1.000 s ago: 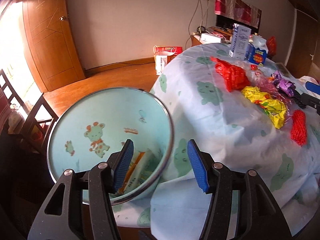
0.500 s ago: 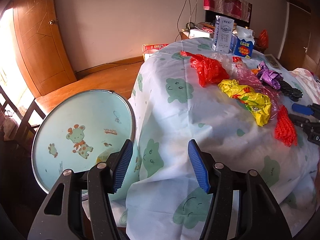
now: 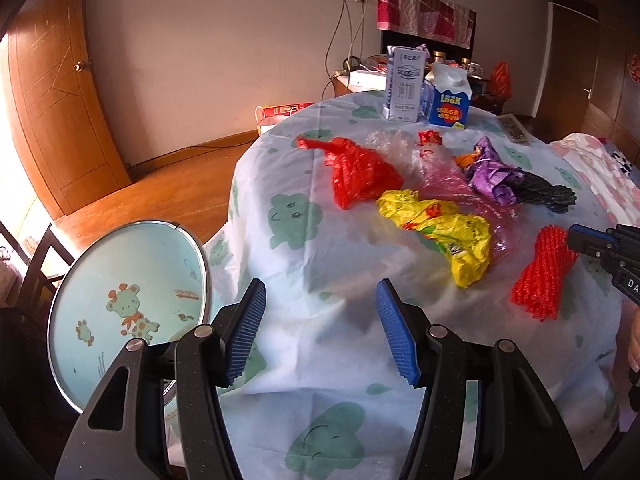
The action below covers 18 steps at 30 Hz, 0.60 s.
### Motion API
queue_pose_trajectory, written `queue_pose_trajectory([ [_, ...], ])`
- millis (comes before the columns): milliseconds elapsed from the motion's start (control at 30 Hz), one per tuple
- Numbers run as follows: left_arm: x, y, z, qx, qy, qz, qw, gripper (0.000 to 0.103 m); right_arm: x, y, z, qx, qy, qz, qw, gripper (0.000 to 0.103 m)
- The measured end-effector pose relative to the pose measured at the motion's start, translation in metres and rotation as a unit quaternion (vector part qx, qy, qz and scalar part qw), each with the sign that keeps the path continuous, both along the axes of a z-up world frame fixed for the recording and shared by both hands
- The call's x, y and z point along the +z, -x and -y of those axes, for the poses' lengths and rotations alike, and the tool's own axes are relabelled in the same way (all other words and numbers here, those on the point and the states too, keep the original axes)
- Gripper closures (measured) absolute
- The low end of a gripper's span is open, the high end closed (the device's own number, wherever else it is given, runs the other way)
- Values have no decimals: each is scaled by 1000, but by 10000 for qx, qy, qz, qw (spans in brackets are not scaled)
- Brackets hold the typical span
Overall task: Collect trash
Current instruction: 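Move both tools back over the table toward the red mesh net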
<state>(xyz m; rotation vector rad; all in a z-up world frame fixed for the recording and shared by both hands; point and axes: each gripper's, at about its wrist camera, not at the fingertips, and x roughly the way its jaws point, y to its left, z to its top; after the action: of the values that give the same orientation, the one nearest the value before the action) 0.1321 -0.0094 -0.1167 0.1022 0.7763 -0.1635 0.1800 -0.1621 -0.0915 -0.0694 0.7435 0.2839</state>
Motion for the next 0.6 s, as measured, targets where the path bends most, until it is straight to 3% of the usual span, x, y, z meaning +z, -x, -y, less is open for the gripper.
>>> queue_pose_trajectory([
  [267, 1, -7, 59, -555, -40, 36, 9984, 46, -17, 7, 54, -766, 33, -221, 9968, 94],
  [300, 0, -7, 66, -598, -41, 20, 9982, 46, -18, 10, 58, -844, -31, -158, 9963, 85],
  [333, 0, -7, 72, -643, -31, 24, 9979, 46, -18, 13, 62, -900, -51, -121, 9959, 68],
  [367, 0, -8, 77, -689, -30, 35, 9976, 46, -18, 13, 64, -894, -109, -110, 9959, 64],
  [600, -17, -27, 95, -732, -26, -207, 9971, 47, -17, 12, 64, -751, -374, -76, 9964, 63],
])
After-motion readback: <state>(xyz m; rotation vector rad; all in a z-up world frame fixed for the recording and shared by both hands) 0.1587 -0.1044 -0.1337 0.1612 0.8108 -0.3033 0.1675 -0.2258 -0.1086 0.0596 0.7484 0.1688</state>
